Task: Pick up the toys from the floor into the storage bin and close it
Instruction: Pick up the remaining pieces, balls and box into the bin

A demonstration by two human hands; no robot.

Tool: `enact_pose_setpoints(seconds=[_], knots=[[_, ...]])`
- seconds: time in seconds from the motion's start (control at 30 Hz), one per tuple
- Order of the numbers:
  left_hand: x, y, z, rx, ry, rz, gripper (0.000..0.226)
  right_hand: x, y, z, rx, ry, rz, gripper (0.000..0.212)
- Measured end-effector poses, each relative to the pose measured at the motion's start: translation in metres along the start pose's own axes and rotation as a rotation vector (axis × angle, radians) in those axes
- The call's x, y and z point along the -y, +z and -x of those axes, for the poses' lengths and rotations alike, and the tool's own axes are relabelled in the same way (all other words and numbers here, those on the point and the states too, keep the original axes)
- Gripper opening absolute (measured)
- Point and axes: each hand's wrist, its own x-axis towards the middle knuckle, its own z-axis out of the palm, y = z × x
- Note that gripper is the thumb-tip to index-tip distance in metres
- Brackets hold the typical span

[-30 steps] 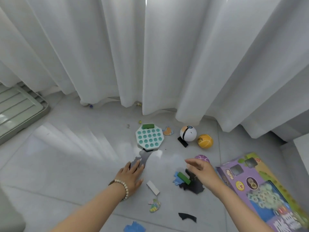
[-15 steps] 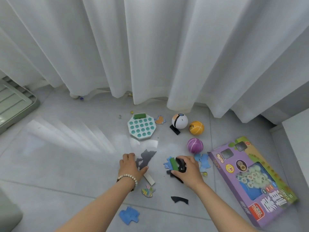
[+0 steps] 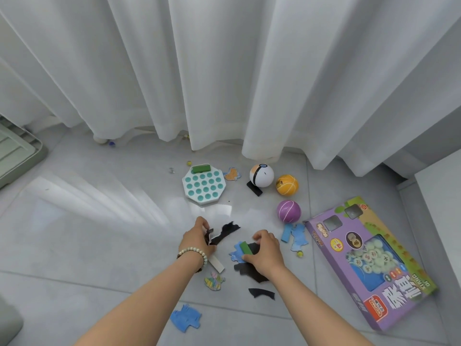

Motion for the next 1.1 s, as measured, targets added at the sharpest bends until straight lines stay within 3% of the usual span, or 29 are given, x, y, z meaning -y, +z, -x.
enact_pose_setpoints(seconds=[0.2, 0.53, 0.77, 0.93, 1.1], knots=[[0.001, 0.002, 0.002, 0.012, 0.075, -0.03, 0.025, -0.003, -0.001, 0.003, 0.043, 0.003, -0.032, 0.032], [0.01, -0.003, -0.001, 0.011, 0.068, 0.137, 0.008, -0.012, -0.005, 0.011, -0.018, 0.005, -0.203, 0.031], [0.01, -0.027, 0.005, 0.029, 0.045, 0.351, 0.009, 0.004, -0.025, 0.01, 0.0, 0.203, -0.599, 0.03], [0.002, -0.102, 0.035, 0.0, 0.103, 0.447, 0.012, 0.071, -0.067, 0.025, 0.019, 0.16, -0.756, 0.038], [0.038, -0.22, 0.101, -0.067, 0.109, 0.552, 0.018, 0.21, -0.087, 0.076, 0.159, -0.107, -0.77, 0.028]])
